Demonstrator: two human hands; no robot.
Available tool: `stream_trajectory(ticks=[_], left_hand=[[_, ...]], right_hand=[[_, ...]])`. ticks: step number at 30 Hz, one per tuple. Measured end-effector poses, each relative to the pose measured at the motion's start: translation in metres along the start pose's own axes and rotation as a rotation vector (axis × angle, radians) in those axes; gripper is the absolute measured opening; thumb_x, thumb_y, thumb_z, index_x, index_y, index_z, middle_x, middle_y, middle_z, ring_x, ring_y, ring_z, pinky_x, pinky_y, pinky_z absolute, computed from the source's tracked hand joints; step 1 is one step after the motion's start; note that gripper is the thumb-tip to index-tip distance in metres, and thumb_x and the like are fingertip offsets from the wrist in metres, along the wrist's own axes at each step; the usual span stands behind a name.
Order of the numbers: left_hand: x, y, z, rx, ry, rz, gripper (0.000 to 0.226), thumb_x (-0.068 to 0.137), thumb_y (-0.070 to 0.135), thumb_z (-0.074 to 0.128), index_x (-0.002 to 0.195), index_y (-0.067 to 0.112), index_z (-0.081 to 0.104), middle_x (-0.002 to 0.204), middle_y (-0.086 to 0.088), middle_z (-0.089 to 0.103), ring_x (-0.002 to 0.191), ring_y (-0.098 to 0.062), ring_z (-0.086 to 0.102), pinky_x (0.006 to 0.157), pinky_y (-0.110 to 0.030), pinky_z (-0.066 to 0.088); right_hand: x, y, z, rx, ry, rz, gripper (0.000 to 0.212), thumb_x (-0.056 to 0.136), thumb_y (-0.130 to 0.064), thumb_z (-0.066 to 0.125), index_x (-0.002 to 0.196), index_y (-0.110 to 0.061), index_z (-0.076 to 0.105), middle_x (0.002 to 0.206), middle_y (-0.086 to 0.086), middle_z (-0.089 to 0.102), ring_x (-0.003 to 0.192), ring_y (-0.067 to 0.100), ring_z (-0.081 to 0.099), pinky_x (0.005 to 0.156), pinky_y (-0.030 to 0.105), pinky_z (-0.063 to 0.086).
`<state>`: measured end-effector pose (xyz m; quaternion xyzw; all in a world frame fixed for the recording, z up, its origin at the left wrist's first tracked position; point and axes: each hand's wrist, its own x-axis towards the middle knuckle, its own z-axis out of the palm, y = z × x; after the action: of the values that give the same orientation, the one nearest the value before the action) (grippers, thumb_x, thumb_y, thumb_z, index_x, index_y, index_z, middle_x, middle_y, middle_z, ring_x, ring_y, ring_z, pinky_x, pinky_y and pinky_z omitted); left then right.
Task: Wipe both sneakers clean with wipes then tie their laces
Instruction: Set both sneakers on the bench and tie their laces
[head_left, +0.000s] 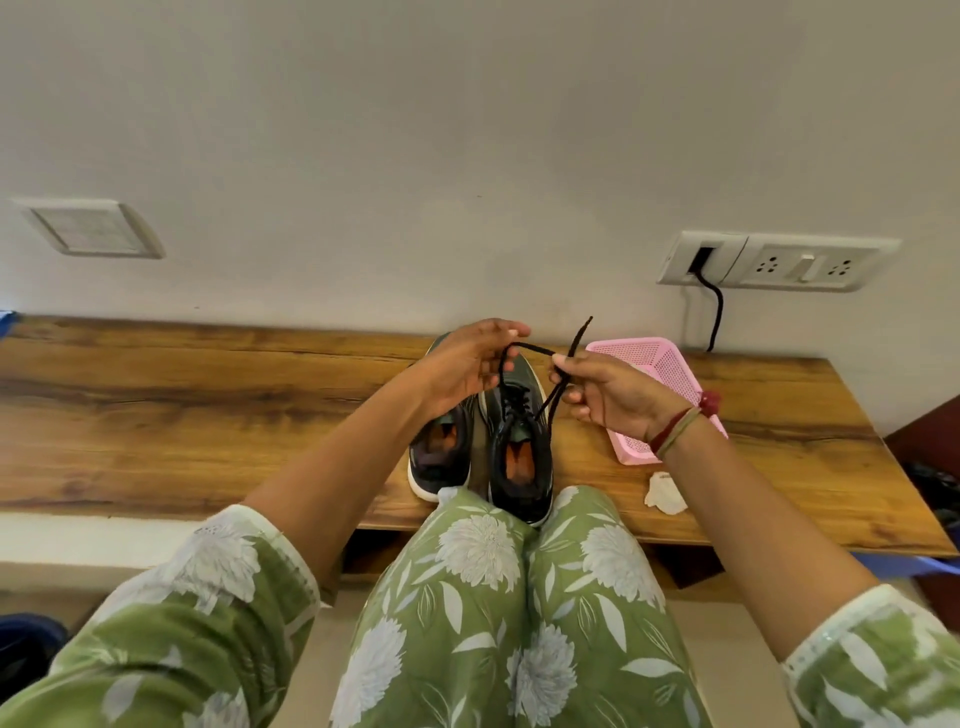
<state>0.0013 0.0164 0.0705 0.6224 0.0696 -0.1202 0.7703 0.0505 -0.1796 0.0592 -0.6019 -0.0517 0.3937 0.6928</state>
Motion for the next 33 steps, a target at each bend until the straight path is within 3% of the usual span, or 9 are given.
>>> stream_trajectory(ticks=[3, 6, 8, 11, 18, 23, 26, 30, 33], left_hand=[[-0.001, 0.022, 0.012, 0.258, -0.056, 0.066, 0.016, 0.095, 0.008, 0.054, 0.098, 0.020, 0.065, 0.077, 0.004, 0.057, 0.064, -0.005, 0.050, 0.058, -0.019, 0.037], [-0.004, 0.036, 0.021, 0.515, -0.040, 0.134, 0.021, 0.092, 0.005, 0.054, 0.093, 0.022, 0.066, 0.069, 0.005, 0.055, 0.061, -0.005, 0.046, 0.058, -0.019, 0.037], [-0.009, 0.044, 0.022, 0.448, 0.027, 0.193, 0.026, 0.092, 0.002, 0.048, 0.089, 0.021, 0.066, 0.066, 0.005, 0.052, 0.058, -0.005, 0.043, 0.055, -0.018, 0.036], [-0.012, 0.062, 0.014, 0.080, 0.147, 0.267, 0.032, 0.092, -0.005, 0.038, 0.084, 0.014, 0.063, 0.062, 0.004, 0.045, 0.052, -0.006, 0.036, 0.049, -0.018, 0.030], [-0.020, 0.076, 0.020, 0.334, 0.142, 0.183, 0.029, 0.094, 0.000, 0.037, 0.083, 0.012, 0.061, 0.063, 0.002, 0.035, 0.053, -0.009, 0.031, 0.046, -0.017, 0.027], [-0.018, 0.080, 0.037, 0.487, 0.145, 0.157, 0.020, 0.094, 0.010, 0.048, 0.085, 0.013, 0.066, 0.068, 0.000, 0.041, 0.056, -0.011, 0.034, 0.051, -0.022, 0.029], [-0.013, 0.078, 0.042, 0.564, 0.167, 0.190, 0.015, 0.092, 0.005, 0.052, 0.098, 0.010, 0.065, 0.069, -0.001, 0.047, 0.057, -0.011, 0.038, 0.051, -0.021, 0.032], [-0.005, 0.068, 0.042, 0.707, 0.129, 0.219, 0.035, 0.083, -0.003, 0.060, 0.115, 0.009, 0.060, 0.071, 0.002, 0.043, 0.058, -0.010, 0.040, 0.053, -0.018, 0.034], [0.003, 0.062, 0.050, 0.797, 0.024, 0.271, 0.023, 0.085, 0.010, 0.068, 0.107, 0.011, 0.066, 0.075, -0.007, 0.053, 0.065, -0.013, 0.047, 0.063, -0.023, 0.038]], right_hand=[[-0.007, -0.020, 0.006, -0.020, -0.032, -0.049, 0.016, 0.080, -0.024, 0.063, 0.094, -0.017, 0.061, 0.074, -0.003, 0.052, 0.050, 0.004, 0.040, 0.045, 0.016, 0.032], [-0.011, -0.034, 0.007, -0.211, -0.014, -0.063, 0.017, 0.087, -0.020, 0.063, 0.103, -0.016, 0.061, 0.073, -0.002, 0.054, 0.052, 0.005, 0.044, 0.048, 0.016, 0.039], [-0.013, -0.033, 0.003, -0.414, 0.024, -0.067, 0.013, 0.088, -0.013, 0.064, 0.101, -0.013, 0.063, 0.071, -0.002, 0.055, 0.054, 0.005, 0.049, 0.051, 0.017, 0.043], [-0.019, -0.020, -0.004, -0.706, 0.011, -0.035, 0.004, 0.087, -0.010, 0.066, 0.085, -0.012, 0.063, 0.068, -0.002, 0.056, 0.059, 0.008, 0.050, 0.056, 0.020, 0.041], [-0.027, -0.051, 0.021, -0.266, 0.105, -0.183, 0.016, 0.090, -0.002, 0.058, 0.105, -0.004, 0.064, 0.074, -0.001, 0.055, 0.060, 0.007, 0.049, 0.055, 0.016, 0.048], [-0.039, -0.088, 0.039, -0.323, 0.143, -0.221, 0.024, 0.090, -0.003, 0.059, 0.112, 0.006, 0.061, 0.077, 0.007, 0.059, 0.062, 0.009, 0.054, 0.056, 0.018, 0.051], [-0.047, -0.096, 0.043, -0.405, 0.188, -0.222, 0.024, 0.090, 0.000, 0.057, 0.114, 0.005, 0.061, 0.083, 0.010, 0.065, 0.065, 0.010, 0.059, 0.058, 0.017, 0.053], [-0.060, -0.110, 0.048, -0.478, 0.277, -0.318, 0.025, 0.093, 0.008, 0.048, 0.114, 0.007, 0.061, 0.087, 0.010, 0.067, 0.070, 0.010, 0.063, 0.063, 0.014, 0.054], [-0.074, -0.125, 0.057, -0.512, 0.242, -0.380, 0.025, 0.091, 0.009, 0.051, 0.113, 0.008, 0.062, 0.087, 0.011, 0.067, 0.070, 0.011, 0.064, 0.067, 0.015, 0.055]])
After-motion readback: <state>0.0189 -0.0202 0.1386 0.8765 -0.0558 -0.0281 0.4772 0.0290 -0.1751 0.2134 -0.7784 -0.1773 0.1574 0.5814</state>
